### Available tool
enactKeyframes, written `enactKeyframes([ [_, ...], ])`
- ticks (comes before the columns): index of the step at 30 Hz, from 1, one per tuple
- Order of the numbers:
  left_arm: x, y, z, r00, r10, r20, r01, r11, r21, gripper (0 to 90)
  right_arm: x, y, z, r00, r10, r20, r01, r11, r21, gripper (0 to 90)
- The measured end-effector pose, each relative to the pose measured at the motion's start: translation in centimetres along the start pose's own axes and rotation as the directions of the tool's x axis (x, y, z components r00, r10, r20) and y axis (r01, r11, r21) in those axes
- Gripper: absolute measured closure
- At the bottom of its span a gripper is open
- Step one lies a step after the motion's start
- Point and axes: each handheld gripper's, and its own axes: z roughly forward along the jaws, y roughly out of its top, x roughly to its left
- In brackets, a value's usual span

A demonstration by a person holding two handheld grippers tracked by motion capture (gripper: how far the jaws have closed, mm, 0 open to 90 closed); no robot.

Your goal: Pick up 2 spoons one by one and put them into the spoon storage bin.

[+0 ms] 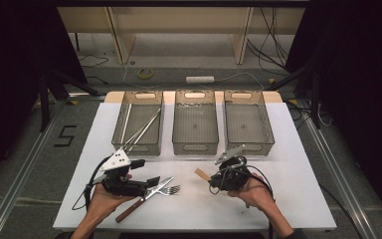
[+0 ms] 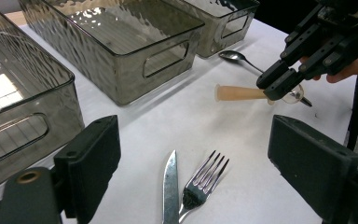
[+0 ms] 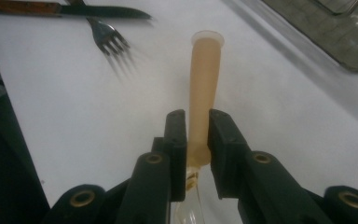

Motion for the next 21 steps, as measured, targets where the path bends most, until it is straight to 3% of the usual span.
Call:
enactKeyframes([
  [6, 0.0, 0.0, 0.0, 1.0, -0.001, -0.002, 0.001, 1.0, -0.001, 16.5, -0.2, 0.4, -0.7, 0.9998, 0.014, -0.012, -0.015, 0.999, -0.035, 78.9],
  [21, -0.1, 0.0, -0.3, 0.9999, -0.002, -0.012, 0.001, 0.9998, -0.022, 16.5, -1.9, 3.4, -2.5, 0.9988, 0.046, 0.015, -0.044, 0.989, -0.14, 79.0],
])
